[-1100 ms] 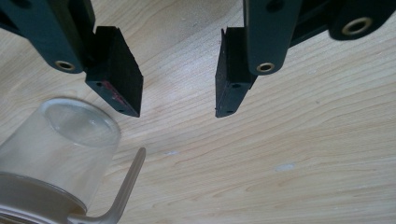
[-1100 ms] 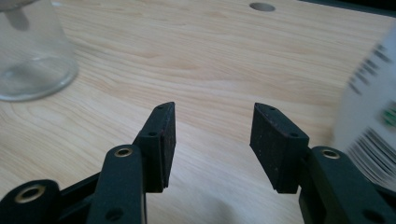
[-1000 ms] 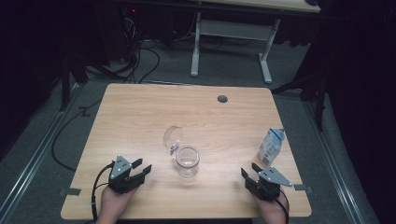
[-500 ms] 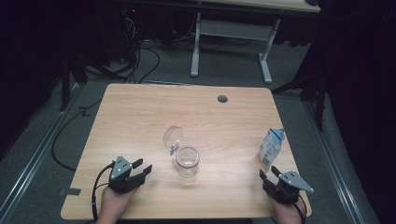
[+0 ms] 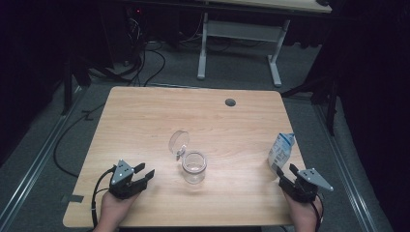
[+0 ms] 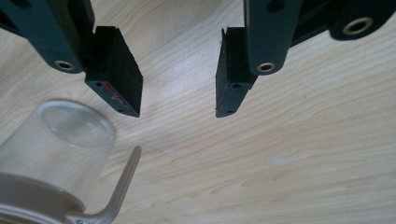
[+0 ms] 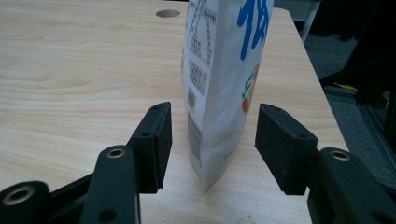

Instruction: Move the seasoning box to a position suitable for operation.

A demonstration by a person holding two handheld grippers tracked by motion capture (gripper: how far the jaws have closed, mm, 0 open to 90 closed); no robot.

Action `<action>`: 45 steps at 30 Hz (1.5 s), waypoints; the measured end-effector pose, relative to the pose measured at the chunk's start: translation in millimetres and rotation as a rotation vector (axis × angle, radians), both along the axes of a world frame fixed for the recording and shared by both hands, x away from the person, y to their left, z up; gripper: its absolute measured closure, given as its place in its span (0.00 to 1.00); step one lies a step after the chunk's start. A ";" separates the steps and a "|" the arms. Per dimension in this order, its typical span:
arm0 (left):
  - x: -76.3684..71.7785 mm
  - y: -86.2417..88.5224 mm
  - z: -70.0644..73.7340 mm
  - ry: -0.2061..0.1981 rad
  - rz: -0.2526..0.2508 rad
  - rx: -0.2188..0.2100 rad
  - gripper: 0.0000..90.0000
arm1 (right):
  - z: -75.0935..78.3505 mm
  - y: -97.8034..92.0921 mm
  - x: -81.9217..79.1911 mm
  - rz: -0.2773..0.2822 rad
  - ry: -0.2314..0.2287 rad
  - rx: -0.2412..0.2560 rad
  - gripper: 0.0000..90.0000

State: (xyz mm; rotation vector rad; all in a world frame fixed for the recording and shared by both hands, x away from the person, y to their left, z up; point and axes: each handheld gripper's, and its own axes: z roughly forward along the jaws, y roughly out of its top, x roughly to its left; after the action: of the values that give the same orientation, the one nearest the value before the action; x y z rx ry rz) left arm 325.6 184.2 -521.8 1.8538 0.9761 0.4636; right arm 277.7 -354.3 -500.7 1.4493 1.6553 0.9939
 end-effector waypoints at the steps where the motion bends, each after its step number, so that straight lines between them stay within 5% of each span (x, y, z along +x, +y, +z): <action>1: 0.2 0.3 -0.5 0.003 0.001 -0.002 0.58 | 2.0 0.5 3.4 -0.002 0.003 -0.001 0.51; 12: -3.2 -1.0 0.1 -0.008 -0.006 -0.003 0.58 | 13.8 7.2 25.1 -0.017 -0.003 -0.002 0.52; 21: -3.4 -2.5 -1.9 -0.004 -0.009 0.002 0.58 | 17.1 3.5 30.4 -0.039 -0.006 -0.017 0.63; 37: -3.6 -2.1 -2.2 -0.006 -0.006 0.003 0.58 | 17.0 5.2 31.5 -0.010 0.004 -0.029 0.98; 45: -4.1 -2.4 -2.5 -0.007 -0.017 -0.006 0.58 | 16.9 5.2 31.3 -0.003 0.004 -0.028 1.00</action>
State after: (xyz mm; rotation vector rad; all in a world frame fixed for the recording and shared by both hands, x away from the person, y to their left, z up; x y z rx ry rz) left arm 321.5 181.7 -524.3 1.8524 0.9557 0.4559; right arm 309.0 -349.1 -483.8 1.4361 1.6628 0.9636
